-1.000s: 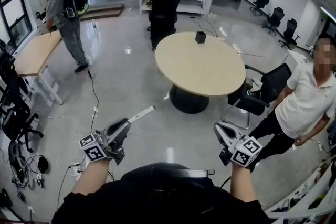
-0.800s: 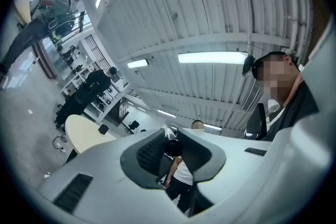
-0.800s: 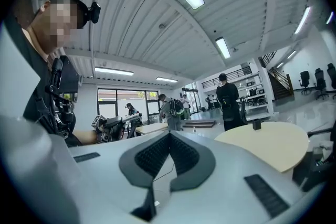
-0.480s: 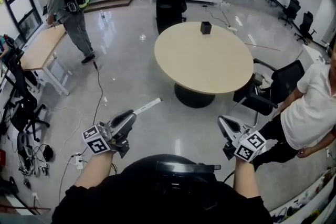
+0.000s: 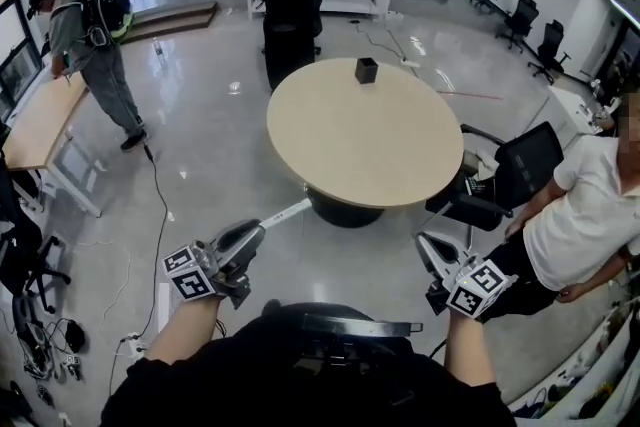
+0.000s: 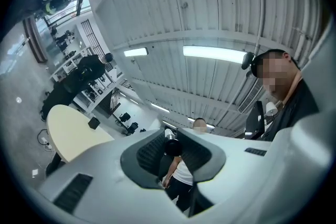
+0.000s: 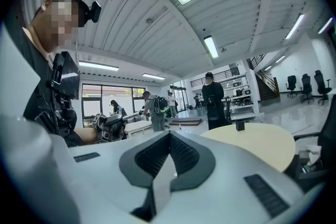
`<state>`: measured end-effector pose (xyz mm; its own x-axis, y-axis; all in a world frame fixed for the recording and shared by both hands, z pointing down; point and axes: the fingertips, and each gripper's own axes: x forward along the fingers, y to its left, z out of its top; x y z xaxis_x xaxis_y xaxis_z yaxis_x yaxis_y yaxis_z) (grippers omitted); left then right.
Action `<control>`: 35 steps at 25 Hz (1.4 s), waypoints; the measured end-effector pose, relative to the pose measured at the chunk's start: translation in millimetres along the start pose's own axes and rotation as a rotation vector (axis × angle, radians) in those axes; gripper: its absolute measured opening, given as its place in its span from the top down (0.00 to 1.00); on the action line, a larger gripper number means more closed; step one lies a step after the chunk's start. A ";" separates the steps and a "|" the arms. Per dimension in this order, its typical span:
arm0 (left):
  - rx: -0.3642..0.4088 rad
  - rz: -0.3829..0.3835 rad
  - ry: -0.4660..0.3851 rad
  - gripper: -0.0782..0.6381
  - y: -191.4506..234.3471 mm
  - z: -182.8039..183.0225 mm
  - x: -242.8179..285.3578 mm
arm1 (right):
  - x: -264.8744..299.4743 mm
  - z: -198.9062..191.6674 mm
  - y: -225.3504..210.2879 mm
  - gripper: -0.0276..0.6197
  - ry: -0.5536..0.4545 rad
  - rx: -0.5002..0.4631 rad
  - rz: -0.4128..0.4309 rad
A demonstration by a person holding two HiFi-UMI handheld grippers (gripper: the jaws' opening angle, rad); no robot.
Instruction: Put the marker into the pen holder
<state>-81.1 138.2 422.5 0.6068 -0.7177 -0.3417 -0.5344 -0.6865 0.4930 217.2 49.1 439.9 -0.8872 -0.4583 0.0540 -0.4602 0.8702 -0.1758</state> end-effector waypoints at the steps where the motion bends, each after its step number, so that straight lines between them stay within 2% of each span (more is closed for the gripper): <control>1: -0.004 -0.011 0.003 0.80 16.5 9.5 2.8 | 11.8 4.7 -3.6 0.95 -0.002 -0.002 -0.019; 6: 0.027 -0.068 0.018 0.80 79.6 68.8 5.0 | 75.2 30.6 -6.1 0.95 -0.016 -0.022 -0.085; 11: 0.039 -0.101 0.017 0.80 136.1 112.1 1.4 | 149.4 39.4 -1.0 0.95 0.003 -0.041 -0.086; 14: 0.040 -0.098 0.020 0.80 168.9 131.9 -1.7 | 190.3 42.9 -3.5 0.95 0.019 -0.039 -0.079; 18: 0.004 -0.056 0.025 0.80 204.4 135.7 -9.1 | 220.3 37.4 -15.2 0.95 0.052 -0.021 -0.075; 21: 0.016 -0.042 0.026 0.80 226.6 143.1 7.2 | 240.9 46.7 -39.8 0.95 0.040 -0.026 -0.064; 24: 0.010 -0.022 0.045 0.80 242.6 134.6 27.6 | 251.8 37.9 -66.9 0.95 0.048 -0.002 -0.046; 29: 0.074 0.029 0.046 0.80 273.4 128.1 84.3 | 275.6 27.9 -148.0 0.95 0.023 0.018 0.019; 35: 0.108 0.110 0.011 0.80 271.4 124.9 162.5 | 280.4 68.6 -237.8 0.95 0.024 -0.033 0.111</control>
<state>-201.0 -179.3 400.9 0.5470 -0.7886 -0.2811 -0.6580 -0.6125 0.4380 80.2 -298.8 429.4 -0.9330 -0.3550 0.0597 -0.3600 0.9208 -0.1500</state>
